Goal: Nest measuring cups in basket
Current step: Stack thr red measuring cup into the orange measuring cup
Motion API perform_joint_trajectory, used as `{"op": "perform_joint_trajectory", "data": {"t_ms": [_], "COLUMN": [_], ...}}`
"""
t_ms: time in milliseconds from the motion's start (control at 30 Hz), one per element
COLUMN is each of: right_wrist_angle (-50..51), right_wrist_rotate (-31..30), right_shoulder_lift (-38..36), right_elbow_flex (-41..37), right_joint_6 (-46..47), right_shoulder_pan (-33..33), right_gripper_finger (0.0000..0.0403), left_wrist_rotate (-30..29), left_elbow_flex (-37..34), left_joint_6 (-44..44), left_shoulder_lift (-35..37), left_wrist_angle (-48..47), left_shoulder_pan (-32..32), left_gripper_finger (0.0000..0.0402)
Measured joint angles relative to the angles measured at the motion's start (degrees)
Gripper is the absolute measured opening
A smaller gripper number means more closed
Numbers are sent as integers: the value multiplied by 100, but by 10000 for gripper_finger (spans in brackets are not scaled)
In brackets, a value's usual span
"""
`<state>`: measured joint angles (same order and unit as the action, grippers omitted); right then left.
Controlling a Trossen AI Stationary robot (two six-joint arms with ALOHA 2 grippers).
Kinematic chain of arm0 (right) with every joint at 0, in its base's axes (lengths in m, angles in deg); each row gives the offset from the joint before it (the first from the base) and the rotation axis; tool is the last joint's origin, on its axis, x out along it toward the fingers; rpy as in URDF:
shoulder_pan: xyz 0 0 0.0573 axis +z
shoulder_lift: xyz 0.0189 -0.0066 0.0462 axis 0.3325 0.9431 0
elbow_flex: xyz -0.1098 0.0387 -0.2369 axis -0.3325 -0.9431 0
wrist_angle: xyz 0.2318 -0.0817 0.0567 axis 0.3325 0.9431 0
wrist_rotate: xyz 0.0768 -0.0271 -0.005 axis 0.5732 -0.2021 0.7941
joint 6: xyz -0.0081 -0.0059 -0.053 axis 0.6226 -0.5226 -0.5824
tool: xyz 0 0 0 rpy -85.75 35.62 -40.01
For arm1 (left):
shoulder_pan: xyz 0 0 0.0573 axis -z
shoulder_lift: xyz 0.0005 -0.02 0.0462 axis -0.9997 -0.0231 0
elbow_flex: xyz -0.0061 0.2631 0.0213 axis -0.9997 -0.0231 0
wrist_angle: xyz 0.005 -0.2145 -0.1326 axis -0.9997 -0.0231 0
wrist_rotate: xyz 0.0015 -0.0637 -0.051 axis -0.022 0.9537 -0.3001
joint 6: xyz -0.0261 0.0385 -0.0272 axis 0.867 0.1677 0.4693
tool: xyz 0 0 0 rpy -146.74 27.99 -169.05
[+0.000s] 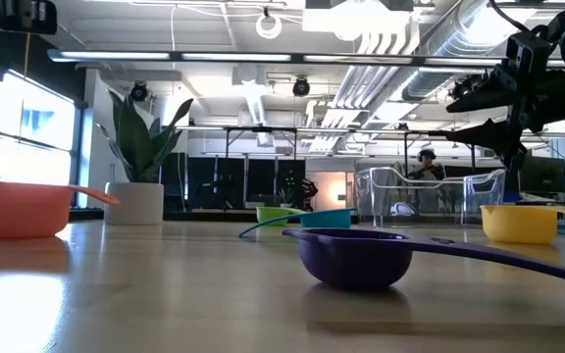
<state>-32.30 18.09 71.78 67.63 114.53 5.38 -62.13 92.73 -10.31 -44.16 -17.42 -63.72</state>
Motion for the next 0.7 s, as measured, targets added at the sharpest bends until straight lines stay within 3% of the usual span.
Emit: {"op": "perform_joint_trajectory", "data": {"t_ms": [700], "right_wrist_angle": [9], "right_wrist_rotate": [2], "right_shoulder_lift": [0], "right_elbow_flex": [2], "right_joint_6": [-2], "right_shoulder_pan": [0], "right_gripper_finger": [211], "left_wrist_rotate": [-166], "left_elbow_flex": [0], "left_joint_6": [1472], "left_shoulder_lift": [-1648], "left_wrist_angle": [-84], "left_shoulder_pan": [2302], "left_gripper_finger": [76]}}
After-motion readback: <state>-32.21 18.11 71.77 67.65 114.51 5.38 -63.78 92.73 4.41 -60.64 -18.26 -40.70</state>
